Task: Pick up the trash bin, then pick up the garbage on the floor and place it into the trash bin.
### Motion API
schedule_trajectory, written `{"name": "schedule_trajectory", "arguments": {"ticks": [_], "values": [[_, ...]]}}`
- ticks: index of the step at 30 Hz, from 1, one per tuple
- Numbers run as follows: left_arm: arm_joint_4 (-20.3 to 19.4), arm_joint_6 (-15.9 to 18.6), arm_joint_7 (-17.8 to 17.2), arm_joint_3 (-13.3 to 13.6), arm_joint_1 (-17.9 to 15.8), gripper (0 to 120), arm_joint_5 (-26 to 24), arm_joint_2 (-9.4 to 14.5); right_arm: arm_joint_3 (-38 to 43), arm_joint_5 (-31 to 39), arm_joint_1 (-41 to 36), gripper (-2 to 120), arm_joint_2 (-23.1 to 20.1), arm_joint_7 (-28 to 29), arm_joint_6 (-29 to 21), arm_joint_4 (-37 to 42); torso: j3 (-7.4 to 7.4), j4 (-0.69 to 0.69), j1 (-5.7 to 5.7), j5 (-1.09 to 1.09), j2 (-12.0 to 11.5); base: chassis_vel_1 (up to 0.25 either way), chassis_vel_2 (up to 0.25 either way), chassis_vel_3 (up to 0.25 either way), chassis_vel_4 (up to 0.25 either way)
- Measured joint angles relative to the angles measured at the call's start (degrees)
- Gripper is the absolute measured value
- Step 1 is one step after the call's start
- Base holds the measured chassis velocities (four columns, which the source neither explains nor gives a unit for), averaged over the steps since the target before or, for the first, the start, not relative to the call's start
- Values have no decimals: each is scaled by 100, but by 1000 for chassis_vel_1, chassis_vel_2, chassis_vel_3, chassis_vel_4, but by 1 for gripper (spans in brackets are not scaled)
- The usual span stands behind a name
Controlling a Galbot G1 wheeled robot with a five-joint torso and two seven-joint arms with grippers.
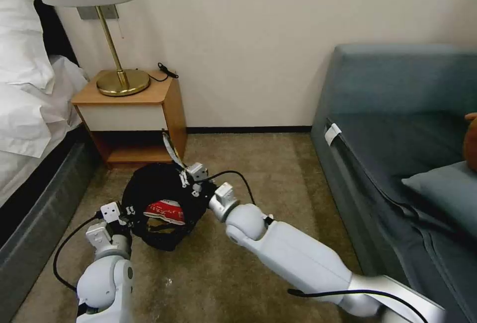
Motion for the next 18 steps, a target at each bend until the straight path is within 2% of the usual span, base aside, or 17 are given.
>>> {"name": "schedule_trajectory", "arguments": {"ticks": [8,18], "values": [[10,8,-6,54,-19,4,55,-37,-164,-171,-75,0,277,-38,31,-273,0,0,0,1,0,0,0,0,0],[-5,-17,0,54,34,4,62,-64,-130,-392,-225,0,364,-82,63,-389,0,-1,0,1,0,0,0,0,0]]}}
